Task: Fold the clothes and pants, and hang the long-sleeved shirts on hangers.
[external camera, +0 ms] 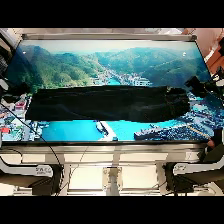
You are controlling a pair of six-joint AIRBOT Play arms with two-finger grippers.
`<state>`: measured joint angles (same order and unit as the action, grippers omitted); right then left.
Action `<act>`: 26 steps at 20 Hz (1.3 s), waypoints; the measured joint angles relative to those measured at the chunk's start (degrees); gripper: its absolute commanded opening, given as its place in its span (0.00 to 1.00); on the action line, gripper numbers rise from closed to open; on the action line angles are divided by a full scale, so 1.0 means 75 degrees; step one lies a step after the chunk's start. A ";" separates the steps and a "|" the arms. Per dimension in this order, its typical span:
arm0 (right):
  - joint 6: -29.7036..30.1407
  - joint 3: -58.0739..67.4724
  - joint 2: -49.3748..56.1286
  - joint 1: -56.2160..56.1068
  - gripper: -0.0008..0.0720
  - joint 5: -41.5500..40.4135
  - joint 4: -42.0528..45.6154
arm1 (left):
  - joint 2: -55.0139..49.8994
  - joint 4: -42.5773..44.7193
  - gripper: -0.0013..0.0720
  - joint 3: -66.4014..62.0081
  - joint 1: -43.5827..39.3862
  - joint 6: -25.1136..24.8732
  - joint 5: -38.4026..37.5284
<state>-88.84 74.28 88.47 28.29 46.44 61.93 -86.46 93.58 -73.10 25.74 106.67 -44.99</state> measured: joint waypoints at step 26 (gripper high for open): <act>0.0393 0.2238 -0.0009 -0.0804 0.76 0.5659 0.0198 | -0.1670 -0.3675 0.18 0.0009 0.1606 -0.5654 -0.3949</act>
<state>-85.89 91.07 88.40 22.26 88.88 63.42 -98.98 66.02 -73.03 37.78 64.27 -74.61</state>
